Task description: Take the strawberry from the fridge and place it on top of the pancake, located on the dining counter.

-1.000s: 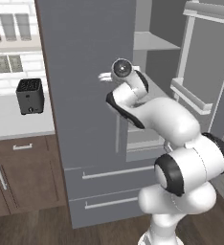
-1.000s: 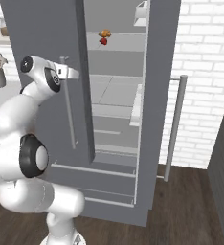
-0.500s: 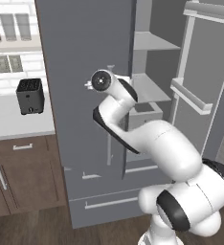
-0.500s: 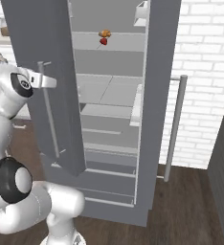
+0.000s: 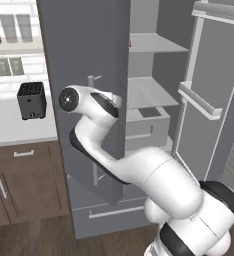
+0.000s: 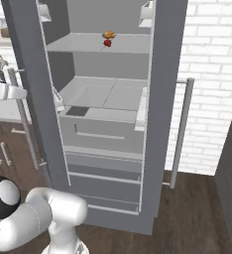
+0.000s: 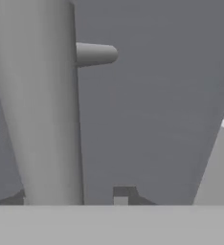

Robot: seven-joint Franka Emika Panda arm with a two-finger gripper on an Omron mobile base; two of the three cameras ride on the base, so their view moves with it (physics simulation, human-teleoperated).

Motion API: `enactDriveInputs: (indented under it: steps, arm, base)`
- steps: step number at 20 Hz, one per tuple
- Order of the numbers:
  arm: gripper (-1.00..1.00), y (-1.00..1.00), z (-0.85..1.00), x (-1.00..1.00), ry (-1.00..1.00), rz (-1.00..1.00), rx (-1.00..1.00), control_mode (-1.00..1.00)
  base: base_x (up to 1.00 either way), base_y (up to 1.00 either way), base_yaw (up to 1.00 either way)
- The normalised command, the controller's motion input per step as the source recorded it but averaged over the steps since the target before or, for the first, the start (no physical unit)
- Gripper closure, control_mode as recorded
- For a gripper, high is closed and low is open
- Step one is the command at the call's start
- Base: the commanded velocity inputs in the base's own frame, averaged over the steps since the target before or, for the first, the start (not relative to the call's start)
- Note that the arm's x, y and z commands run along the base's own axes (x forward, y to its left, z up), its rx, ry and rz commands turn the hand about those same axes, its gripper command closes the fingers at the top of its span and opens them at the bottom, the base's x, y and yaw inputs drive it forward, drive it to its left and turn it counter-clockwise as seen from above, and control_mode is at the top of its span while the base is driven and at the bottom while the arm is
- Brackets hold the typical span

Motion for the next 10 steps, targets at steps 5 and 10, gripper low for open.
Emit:
enactDriveInputs:
  steps: [5, 10]
  arm:
    - [-1.00, 0.88, 0.00, -0.55, 0.00, -0.12, -0.06, -1.00]
    - [-1.00, 0.68, -0.04, -0.20, 0.00, -0.06, -0.06, -1.00]
  base:
    - [0.00, 0.00, 0.00]
    - [0.00, 0.00, 0.00]
